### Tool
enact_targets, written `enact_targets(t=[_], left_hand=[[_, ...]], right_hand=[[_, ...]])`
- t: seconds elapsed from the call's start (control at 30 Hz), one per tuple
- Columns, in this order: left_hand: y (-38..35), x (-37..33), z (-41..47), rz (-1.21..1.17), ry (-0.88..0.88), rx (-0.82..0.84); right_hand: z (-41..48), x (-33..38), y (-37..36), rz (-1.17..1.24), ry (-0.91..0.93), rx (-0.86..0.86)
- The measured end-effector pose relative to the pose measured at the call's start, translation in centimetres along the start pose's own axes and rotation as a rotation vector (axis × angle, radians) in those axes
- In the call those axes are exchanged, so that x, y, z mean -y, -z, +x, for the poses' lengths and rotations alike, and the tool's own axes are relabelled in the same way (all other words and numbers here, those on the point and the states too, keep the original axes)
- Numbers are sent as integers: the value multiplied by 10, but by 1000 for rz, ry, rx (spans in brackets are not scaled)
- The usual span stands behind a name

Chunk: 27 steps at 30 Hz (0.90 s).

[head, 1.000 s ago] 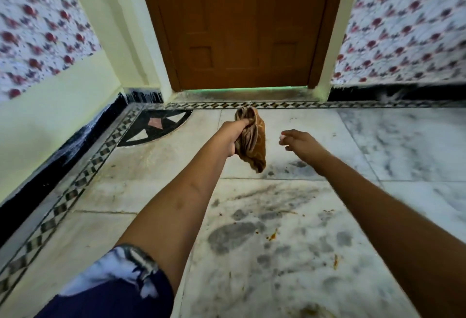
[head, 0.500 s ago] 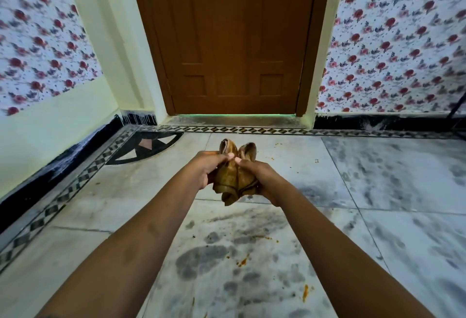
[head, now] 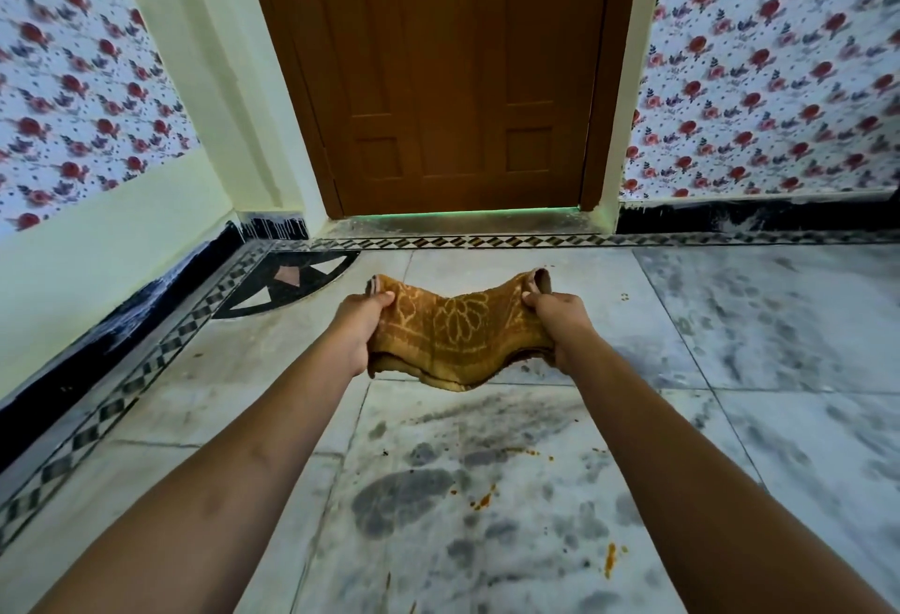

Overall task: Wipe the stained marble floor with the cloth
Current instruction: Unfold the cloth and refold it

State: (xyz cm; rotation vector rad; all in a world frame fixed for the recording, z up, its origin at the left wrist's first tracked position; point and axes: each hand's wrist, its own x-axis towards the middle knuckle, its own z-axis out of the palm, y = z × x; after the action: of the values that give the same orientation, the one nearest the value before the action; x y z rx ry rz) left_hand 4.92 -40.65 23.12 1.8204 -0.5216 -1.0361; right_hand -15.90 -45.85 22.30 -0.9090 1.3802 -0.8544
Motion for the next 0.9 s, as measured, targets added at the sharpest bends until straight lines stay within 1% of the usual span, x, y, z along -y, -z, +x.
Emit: enact_targets(t=[0.1,0.17,0.23,0.3,0.37,0.4,0.5,0.57,0.63,0.73,0.8,0.9], left_hand=[[9,5,3,105,-29,38],[11,11,2,152,-39,24],[9,15,3,166,-56,9],[4,14,1,177,-92,41],[-4,4,-7,157,-133,127],[-9,-2,-11,123,-133,198],[-25,-19,-30,43,-88,445],[-34,-26,-40,64,-86,535],[-40,-31,-45,135,-118,545],[-44,-32,-48,249,-153,514],[-45,-27,-48,272,-176,478],[-44,-20,-45,225,-193,381]], right_hand=[[-5,6,8,-27,0,39],[-9,11,7,-36,-9,76],[-11,17,4,-11,-24,136],[-13,20,-3,39,-31,205],[-15,20,-10,69,-35,227],[-15,19,-13,69,-47,219],[-17,19,-21,72,-107,168],[-19,24,-23,139,-117,184],[-23,29,-24,240,-113,259],[-27,28,-23,337,-133,399],[-28,25,-21,341,-146,448],[-29,22,-18,296,-155,497]])
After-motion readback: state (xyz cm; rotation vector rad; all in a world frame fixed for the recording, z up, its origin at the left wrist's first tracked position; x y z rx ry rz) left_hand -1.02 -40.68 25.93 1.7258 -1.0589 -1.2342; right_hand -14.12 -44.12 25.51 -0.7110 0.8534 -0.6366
